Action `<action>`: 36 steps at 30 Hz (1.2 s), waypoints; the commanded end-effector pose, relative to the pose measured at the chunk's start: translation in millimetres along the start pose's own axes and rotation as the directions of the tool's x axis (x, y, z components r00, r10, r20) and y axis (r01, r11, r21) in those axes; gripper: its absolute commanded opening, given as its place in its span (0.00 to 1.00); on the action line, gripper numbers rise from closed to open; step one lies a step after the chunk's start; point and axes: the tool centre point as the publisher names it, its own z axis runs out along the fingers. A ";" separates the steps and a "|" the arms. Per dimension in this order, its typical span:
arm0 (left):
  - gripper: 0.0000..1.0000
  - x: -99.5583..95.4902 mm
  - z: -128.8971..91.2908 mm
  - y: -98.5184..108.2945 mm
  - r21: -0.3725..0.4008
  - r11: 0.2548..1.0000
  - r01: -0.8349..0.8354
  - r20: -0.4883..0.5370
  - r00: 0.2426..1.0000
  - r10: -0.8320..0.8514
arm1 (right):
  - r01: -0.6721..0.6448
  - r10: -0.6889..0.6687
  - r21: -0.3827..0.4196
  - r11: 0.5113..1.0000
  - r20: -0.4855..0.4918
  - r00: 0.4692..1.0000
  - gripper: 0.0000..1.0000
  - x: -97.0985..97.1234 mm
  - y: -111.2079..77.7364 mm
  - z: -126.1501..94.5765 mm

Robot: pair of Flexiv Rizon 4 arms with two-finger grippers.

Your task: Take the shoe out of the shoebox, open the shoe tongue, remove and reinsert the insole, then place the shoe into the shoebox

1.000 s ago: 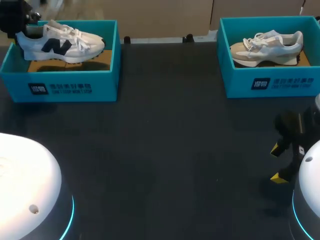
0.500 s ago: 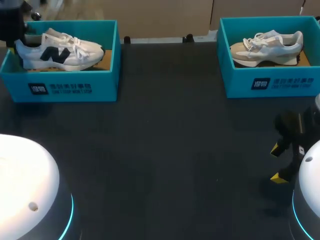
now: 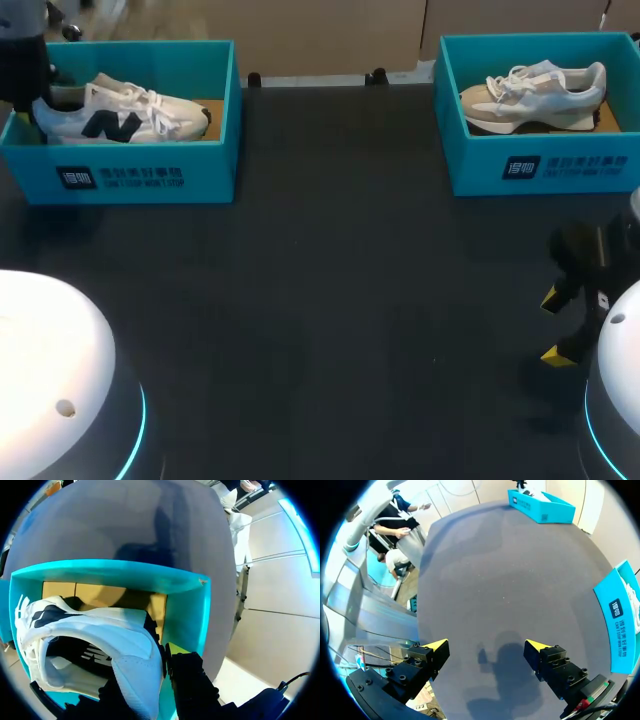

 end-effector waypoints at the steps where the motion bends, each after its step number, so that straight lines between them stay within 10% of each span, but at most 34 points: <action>1: 0.00 -3.6 7.3 1.6 0.002 1.000 -0.001 -0.001 1.000 0.001 | 0.000 0.000 0.001 1.000 0.003 1.000 1.00 1.8 -0.6 0.0; 36: 0.00 -20.6 28.5 -1.9 0.021 1.000 0.002 -0.012 1.000 -0.002 | 0.000 0.000 0.001 1.000 0.003 1.000 1.00 1.8 -0.6 0.0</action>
